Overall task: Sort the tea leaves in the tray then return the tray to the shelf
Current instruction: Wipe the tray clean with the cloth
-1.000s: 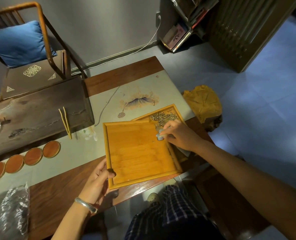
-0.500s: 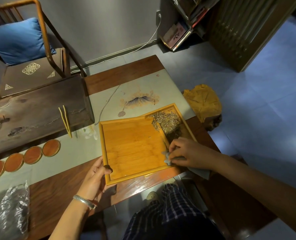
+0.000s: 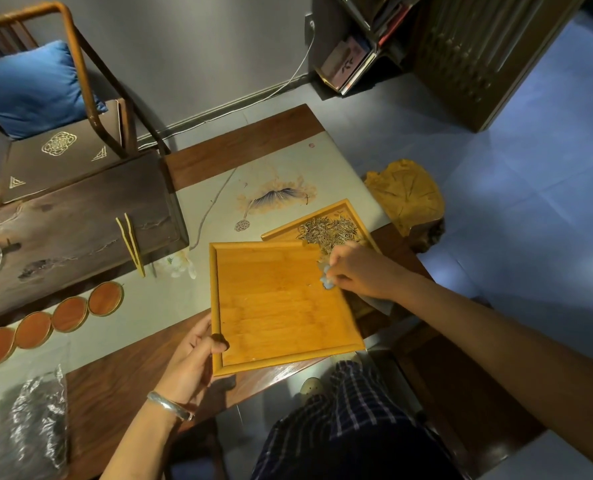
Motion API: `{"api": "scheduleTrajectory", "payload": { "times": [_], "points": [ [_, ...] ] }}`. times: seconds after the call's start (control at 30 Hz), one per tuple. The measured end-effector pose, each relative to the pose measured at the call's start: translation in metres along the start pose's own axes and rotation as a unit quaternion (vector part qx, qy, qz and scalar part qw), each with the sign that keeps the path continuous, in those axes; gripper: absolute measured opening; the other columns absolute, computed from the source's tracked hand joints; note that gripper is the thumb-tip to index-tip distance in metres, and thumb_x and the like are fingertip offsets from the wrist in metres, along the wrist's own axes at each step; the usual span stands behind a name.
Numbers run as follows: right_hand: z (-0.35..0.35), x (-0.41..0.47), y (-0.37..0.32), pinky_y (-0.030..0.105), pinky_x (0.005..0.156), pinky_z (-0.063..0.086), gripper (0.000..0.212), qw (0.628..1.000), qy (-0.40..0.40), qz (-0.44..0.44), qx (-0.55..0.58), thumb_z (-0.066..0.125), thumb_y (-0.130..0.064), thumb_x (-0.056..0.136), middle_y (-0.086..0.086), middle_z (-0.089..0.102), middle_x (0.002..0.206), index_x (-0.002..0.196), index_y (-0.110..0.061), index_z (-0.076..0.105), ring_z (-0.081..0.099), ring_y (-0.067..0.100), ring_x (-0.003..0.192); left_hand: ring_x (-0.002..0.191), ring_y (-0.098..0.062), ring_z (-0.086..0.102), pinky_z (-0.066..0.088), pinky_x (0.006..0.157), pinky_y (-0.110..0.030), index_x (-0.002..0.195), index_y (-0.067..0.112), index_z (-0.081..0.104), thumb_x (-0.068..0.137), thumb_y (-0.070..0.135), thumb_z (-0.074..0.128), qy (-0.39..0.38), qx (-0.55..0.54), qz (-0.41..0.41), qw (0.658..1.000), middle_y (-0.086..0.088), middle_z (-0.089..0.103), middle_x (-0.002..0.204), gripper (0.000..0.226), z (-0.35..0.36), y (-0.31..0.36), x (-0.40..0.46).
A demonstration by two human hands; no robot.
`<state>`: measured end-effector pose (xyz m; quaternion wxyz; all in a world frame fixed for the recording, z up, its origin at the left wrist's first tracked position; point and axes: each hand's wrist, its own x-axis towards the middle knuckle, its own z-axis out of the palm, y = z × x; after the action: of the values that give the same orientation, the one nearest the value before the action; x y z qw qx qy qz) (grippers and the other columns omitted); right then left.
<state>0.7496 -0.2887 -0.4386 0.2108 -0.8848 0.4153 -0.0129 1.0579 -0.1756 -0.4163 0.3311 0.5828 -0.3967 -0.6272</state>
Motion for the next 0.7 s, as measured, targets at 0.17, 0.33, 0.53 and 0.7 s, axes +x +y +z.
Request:
{"api": "scheduleTrajectory", "payload": {
  "times": [0.17, 0.33, 0.53, 0.7],
  "points": [
    [-0.007, 0.006, 0.007, 0.038, 0.074, 0.044, 0.019, 0.993, 0.09, 0.023, 0.067, 0.061, -0.013, 0.09, 0.017, 0.063, 0.092, 0.084, 0.001, 0.071, 0.055, 0.027, 0.09, 0.084, -0.007, 0.068, 0.052, 0.066, -0.015, 0.121, 0.011, 0.052, 0.081, -0.015, 0.038, -0.015, 0.022, -0.008, 1.0, 0.006, 0.074, 0.097, 0.049, 0.001, -0.001, -0.002],
    [-0.019, -0.008, 0.002, 0.036, 0.073, 0.046, 0.019, 0.982, 0.103, 0.032, 0.152, 0.063, -0.024, 0.09, 0.008, 0.064, 0.092, 0.09, -0.009, 0.074, 0.055, 0.016, 0.088, 0.091, -0.013, 0.068, 0.053, 0.072, -0.019, 0.124, 0.006, 0.052, 0.079, -0.005, 0.05, 0.001, 0.019, 0.0, 1.0, -0.009, 0.066, 0.112, 0.047, -0.003, 0.001, -0.001],
    [-0.007, -0.04, -0.016, 0.03, 0.08, 0.043, 0.021, 0.988, 0.016, 0.005, 0.157, 0.063, -0.028, 0.089, 0.002, 0.056, 0.106, 0.103, -0.016, 0.072, 0.05, 0.013, 0.098, 0.054, -0.005, 0.063, 0.051, 0.049, -0.023, 0.126, 0.001, 0.049, 0.087, -0.011, 0.035, 0.016, 0.031, 0.001, 0.999, -0.002, 0.071, 0.082, 0.044, -0.011, -0.006, -0.001],
    [0.007, -0.039, -0.032, 0.032, 0.082, 0.041, 0.017, 0.99, 0.023, 0.0, 0.136, 0.06, -0.023, 0.09, 0.007, 0.055, 0.109, 0.1, -0.015, 0.071, 0.043, 0.011, 0.099, 0.045, -0.002, 0.06, 0.045, 0.042, -0.009, 0.127, 0.0, 0.046, 0.086, -0.016, 0.027, 0.022, 0.051, 0.004, 0.998, 0.002, 0.07, 0.066, 0.048, -0.009, -0.005, 0.0]
  ]
}}
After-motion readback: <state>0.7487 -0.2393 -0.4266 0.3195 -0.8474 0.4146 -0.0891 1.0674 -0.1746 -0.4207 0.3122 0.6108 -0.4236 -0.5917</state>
